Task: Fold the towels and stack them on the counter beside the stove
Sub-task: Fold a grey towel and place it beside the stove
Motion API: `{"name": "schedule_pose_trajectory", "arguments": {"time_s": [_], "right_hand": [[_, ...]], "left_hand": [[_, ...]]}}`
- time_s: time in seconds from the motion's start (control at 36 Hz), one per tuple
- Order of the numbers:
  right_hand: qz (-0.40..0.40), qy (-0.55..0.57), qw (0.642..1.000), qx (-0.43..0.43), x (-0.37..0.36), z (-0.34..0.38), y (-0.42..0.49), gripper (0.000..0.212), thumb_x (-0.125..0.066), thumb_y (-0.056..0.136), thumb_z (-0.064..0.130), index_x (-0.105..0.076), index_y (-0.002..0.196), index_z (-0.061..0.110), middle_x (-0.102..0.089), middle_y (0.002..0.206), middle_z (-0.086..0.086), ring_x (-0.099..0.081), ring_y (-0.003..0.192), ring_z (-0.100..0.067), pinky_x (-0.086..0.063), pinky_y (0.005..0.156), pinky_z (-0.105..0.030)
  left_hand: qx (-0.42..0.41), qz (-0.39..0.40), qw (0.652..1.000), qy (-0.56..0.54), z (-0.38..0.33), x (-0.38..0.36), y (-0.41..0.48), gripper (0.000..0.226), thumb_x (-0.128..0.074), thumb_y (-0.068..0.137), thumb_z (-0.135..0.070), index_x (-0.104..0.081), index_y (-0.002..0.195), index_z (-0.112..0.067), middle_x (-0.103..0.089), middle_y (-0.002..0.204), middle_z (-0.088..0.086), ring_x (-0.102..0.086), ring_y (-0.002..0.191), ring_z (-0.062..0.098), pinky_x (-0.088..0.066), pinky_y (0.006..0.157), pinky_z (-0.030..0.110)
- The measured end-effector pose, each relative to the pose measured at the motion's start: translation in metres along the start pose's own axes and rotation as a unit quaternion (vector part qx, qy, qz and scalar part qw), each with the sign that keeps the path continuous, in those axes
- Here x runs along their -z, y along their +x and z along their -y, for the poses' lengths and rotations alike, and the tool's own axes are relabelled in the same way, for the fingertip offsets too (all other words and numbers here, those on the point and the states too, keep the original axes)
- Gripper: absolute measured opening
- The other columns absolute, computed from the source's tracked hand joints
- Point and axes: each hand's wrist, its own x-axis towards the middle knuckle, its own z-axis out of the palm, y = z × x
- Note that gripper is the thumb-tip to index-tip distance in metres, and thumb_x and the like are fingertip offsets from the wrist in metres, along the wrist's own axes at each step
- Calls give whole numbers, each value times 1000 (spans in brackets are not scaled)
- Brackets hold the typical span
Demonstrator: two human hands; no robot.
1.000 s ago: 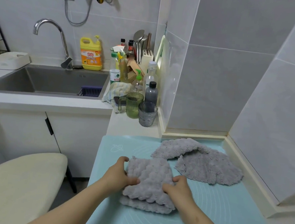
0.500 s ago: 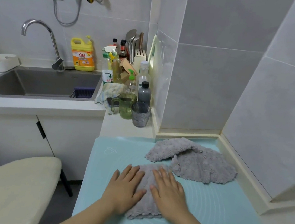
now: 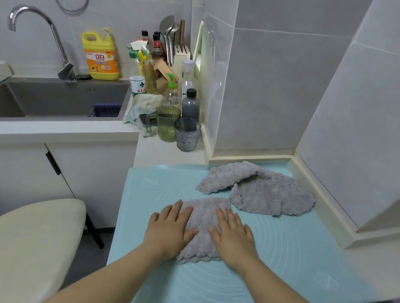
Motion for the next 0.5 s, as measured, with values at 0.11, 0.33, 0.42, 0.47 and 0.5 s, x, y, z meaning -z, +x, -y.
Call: {"name": "schedule_pose_trajectory", "arguments": {"time_s": [0.11,0.33,0.42,0.47,0.5], "right_hand": [[-12,73,997,-22,7,5,-6,62,-34,97,42,-3,150,30,1,159,6,-4,146,-16,-8,116,-38],[-61,345,925,-147,6,6,-4,57,-65,79,30,-41,128,15,-56,119,-6,-57,106,-27,-49,93,-42],[-29,437,881,-179,3,5,-10,54,-68,76,32,-47,120,7,-59,110,-9,-60,100,-29,-51,92,-44],[6,483,856,-185,2,5,-18,60,-70,73,33,-49,122,4,-61,114,-14,-60,104,-31,-49,94,-45],[17,501,846,-183,0,3,-20,63,-71,71,34,-50,122,3,-61,115,-15,-59,105,-32,-48,96,-46]], "left_hand": [[58,16,992,-114,-4,15,0,62,-45,91,-50,-20,146,-35,-12,155,1,-21,138,29,-24,110,41],[191,23,885,-424,-15,24,-15,69,-70,80,-25,-30,134,-10,-41,131,17,-52,111,32,-47,86,34],[221,40,826,-517,-14,27,-21,63,-76,75,-21,-41,123,0,-57,116,17,-59,94,28,-52,71,33],[232,80,777,-579,-11,28,-26,52,-77,74,-15,-52,115,5,-65,103,19,-64,84,29,-55,68,35],[238,107,748,-611,-10,28,-30,45,-77,75,-13,-57,111,5,-68,99,20,-66,84,31,-57,72,38]]}}
